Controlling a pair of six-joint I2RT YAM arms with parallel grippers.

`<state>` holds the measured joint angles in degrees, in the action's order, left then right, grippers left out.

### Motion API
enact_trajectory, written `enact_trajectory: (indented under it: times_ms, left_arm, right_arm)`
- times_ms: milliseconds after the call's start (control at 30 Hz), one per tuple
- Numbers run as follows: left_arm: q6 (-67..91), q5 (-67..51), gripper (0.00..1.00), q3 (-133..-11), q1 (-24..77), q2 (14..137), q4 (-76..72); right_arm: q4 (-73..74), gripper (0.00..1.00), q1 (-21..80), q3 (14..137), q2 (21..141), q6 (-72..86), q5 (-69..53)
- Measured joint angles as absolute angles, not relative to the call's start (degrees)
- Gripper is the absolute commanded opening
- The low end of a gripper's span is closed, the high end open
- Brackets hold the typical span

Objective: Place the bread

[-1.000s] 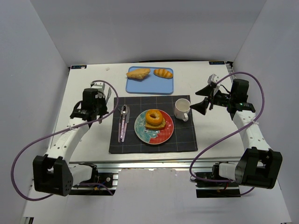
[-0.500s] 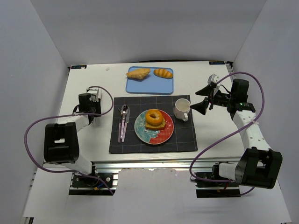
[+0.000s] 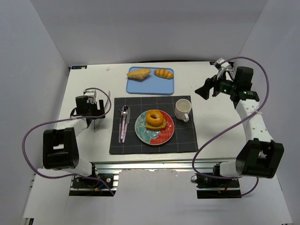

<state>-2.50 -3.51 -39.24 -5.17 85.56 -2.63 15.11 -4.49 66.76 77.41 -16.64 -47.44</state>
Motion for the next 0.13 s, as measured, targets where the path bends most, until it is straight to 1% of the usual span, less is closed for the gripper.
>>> enact_trajectory:
  times_ms: [133]
  left_arm:
    - [0.64, -3.73, 0.98, -39.24, -5.30, 76.82, -1.23]
  right_arm:
    - [15.79, 0.90, -4.49, 69.67, 79.11, -13.43, -43.22]
